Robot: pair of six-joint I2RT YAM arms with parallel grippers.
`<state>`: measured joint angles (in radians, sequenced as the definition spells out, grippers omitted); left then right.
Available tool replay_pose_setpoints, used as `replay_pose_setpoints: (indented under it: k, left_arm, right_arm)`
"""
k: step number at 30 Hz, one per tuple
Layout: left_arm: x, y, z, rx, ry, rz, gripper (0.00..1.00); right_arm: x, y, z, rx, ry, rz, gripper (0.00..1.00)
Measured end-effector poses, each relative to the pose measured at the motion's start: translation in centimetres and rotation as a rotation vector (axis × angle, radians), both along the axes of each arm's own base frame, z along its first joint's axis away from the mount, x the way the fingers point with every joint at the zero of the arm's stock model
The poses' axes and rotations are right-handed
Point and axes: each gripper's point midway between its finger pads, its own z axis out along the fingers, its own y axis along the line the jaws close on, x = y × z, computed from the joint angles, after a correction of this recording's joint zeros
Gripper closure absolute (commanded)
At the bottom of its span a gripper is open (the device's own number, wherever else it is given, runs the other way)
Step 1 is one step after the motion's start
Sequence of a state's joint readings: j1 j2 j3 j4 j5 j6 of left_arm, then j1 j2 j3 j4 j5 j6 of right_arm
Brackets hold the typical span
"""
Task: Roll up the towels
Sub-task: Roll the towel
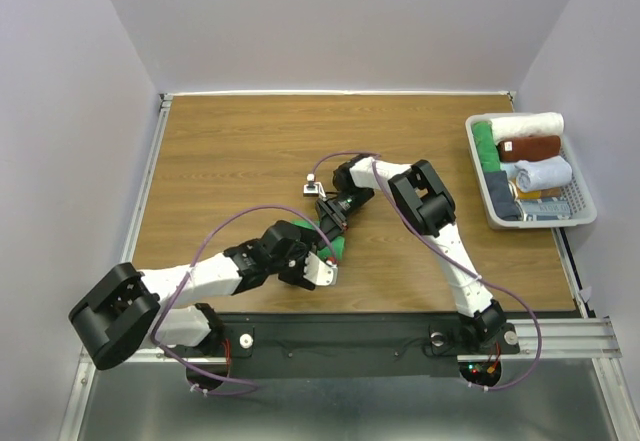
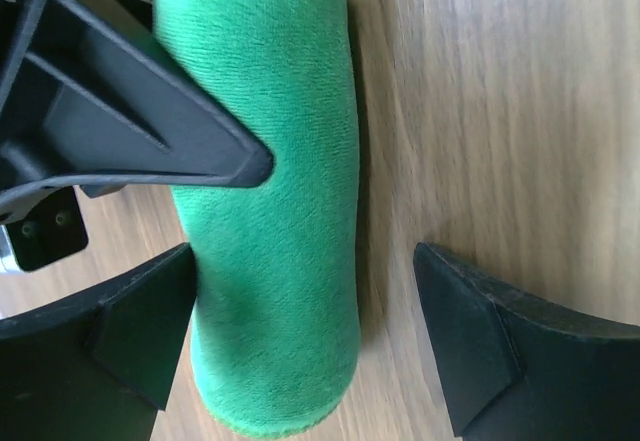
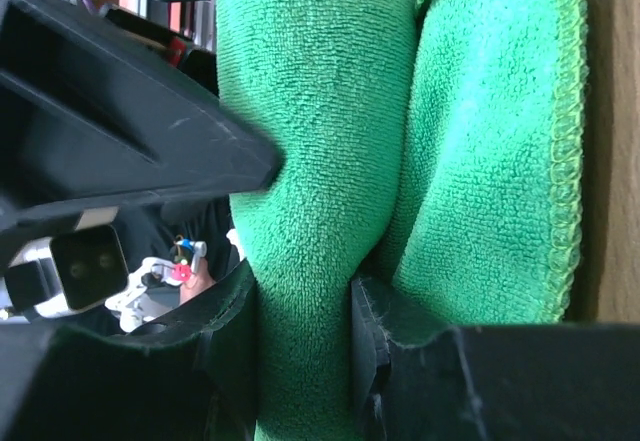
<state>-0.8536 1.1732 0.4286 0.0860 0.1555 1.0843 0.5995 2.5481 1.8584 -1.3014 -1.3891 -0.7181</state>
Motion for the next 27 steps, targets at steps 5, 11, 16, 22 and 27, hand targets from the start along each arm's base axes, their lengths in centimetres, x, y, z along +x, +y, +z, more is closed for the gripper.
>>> replay_pose_setpoints:
  k: [5, 11, 16, 22, 27]
  left_arm:
    - [1.1, -0.8, 0.3, -0.028, -0.133, -0.001, 0.11]
    - [0.8, -1.3, -0.5, 0.004, -0.172, -0.041, 0.51]
    - [1.2, -1.6, -0.5, 0.039, -0.14, -0.03, 0.6]
    - [0.8, -2.2, -0.3, 0.048, -0.07, -0.026, 0.69]
    - [-0.2, -2.2, -0.4, 0.069, 0.006, -0.041, 0.74]
  right_arm:
    - [0.1, 0.0, 0.0, 0.008, -0.004, -0.002, 0.91]
    - [0.1, 0.0, 0.0, 0.013, -0.006, -0.003, 0.72]
    - [0.3, -0.2, 0.2, 0.005, -0.004, -0.007, 0.48]
    - [1.6, -1.1, 1.7, -0.084, 0.05, -0.032, 0.06]
    - [5.6, -3.1, 1.6, -0.182, -0.039, -0.101, 0.03]
